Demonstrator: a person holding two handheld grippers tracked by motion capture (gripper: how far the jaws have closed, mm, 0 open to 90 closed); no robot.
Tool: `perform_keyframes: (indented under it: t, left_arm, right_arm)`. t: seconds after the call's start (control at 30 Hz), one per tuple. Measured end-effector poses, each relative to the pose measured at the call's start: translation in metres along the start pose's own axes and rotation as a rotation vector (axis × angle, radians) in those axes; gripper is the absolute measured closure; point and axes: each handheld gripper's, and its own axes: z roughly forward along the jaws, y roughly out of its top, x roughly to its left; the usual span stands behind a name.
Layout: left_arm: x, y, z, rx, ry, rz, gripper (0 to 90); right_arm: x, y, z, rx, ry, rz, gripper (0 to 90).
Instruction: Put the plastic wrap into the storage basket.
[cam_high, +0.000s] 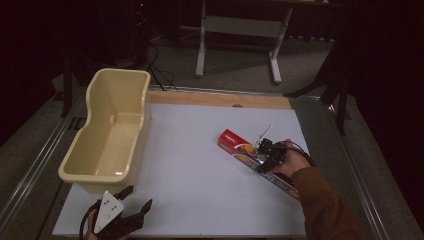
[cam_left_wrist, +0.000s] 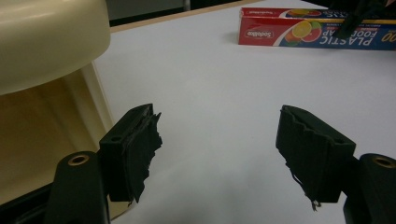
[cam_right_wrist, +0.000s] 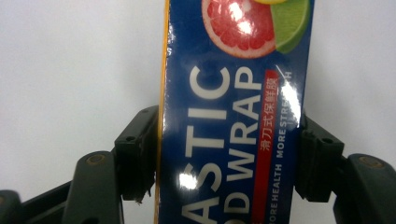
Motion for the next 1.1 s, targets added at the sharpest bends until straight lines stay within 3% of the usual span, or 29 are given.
perform_keyframes:
  t: [0.2,0.47,0.57,0.7,0.73,0.8,0.83,0.9,0.97,1.0,1.1]
  left_arm:
    - [0.000,0.000,0.000,0.001,0.000,-0.002,29.0]
    - [0.000,0.000,0.000,0.000,0.002,-0.003,29.1]
    - [0.000,0.000,0.000,0.000,0.002,-0.003,29.1]
    - [0.000,0.000,0.000,-0.002,0.002,-0.004,29.2]
    - [0.000,0.000,0.000,-0.002,0.002,-0.004,29.2]
    - [0.001,0.000,0.000,-0.002,0.003,-0.004,29.2]
    - [0.001,0.000,0.000,-0.002,0.003,-0.004,29.2]
    - [0.001,0.000,0.000,-0.005,0.003,-0.004,29.3]
    - [0.001,0.000,0.000,-0.004,0.003,-0.003,29.2]
    - [0.001,0.000,0.000,-0.005,0.004,-0.003,29.3]
    - [0.000,0.001,-0.001,-0.006,0.003,-0.003,29.3]
  right_arm:
    - [0.001,0.004,-0.002,0.037,-0.010,0.065,38.9]
    - [0.007,0.012,-0.003,0.061,0.038,0.170,39.1]
    - [0.009,0.013,-0.003,0.059,0.057,0.186,39.1]
    - [0.013,0.021,-0.004,0.022,0.072,0.262,39.5]
    - [0.013,0.021,-0.004,0.022,0.072,0.262,39.5]
    - [0.013,0.026,-0.006,-0.022,0.096,0.310,39.5]
    - [0.013,0.026,-0.006,-0.022,0.096,0.310,39.5]
    - [0.013,0.032,-0.010,-0.073,0.135,0.364,39.5]
    - [0.014,0.033,-0.012,-0.090,0.149,0.383,39.5]
    - [0.014,0.037,-0.013,-0.121,0.178,0.426,39.5]
    - [0.015,0.042,-0.015,-0.148,0.193,0.451,39.6]
